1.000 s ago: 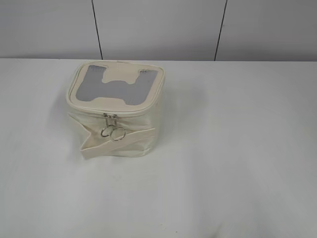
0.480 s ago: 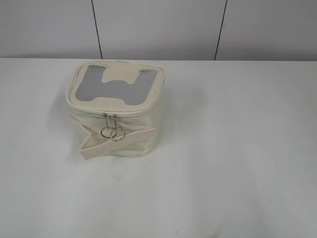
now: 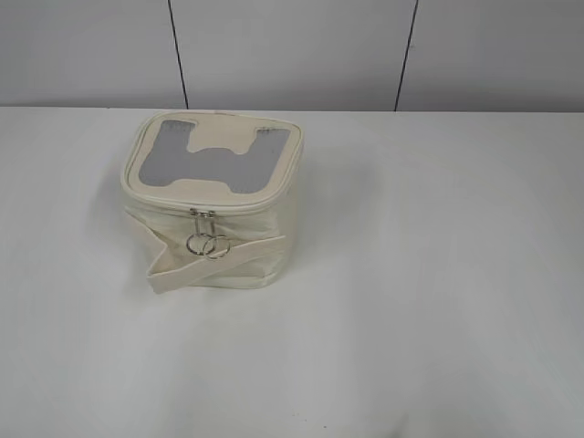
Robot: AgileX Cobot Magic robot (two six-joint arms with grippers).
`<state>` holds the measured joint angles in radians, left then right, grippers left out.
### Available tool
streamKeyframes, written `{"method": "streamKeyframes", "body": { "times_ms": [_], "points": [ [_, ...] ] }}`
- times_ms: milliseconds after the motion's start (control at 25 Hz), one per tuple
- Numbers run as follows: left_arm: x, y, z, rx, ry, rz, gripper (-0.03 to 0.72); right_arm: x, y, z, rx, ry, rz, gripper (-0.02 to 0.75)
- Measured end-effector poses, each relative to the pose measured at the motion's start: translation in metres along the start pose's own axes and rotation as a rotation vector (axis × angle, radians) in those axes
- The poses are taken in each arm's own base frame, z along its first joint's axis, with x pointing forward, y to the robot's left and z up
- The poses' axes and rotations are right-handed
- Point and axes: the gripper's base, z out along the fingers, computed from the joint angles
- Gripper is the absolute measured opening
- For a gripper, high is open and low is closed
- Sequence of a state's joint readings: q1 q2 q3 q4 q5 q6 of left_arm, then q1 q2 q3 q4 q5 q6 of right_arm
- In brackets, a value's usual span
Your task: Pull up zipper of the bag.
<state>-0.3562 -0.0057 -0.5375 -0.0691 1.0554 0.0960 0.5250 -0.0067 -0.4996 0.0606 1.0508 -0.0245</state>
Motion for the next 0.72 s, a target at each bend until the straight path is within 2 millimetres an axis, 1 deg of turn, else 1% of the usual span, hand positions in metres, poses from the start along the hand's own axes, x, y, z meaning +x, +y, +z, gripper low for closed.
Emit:
{"method": "streamKeyframes", "body": {
  "times_ms": [200, 320, 440, 720],
  "points": [
    [-0.0004, -0.0018, 0.0015, -0.183, 0.008, -0.082, 0.239, -0.0007, 0.0013, 0.0012, 0.21, -0.008, 0.106, 0.379],
    [-0.0006, -0.0024, 0.0023, -0.255, 0.011, -0.113, 0.239, -0.001, 0.0018, 0.002, 0.322, -0.012, 0.162, 0.379],
    [-0.0007, -0.0026, 0.0025, -0.276, 0.012, -0.123, 0.239, -0.0013, 0.002, 0.0024, 0.37, -0.015, 0.186, 0.379],
    [-0.0007, -0.0026, 0.0025, -0.276, 0.012, -0.123, 0.239, -0.0014, 0.0022, 0.0025, 0.376, -0.016, 0.19, 0.379]
  ]
}}
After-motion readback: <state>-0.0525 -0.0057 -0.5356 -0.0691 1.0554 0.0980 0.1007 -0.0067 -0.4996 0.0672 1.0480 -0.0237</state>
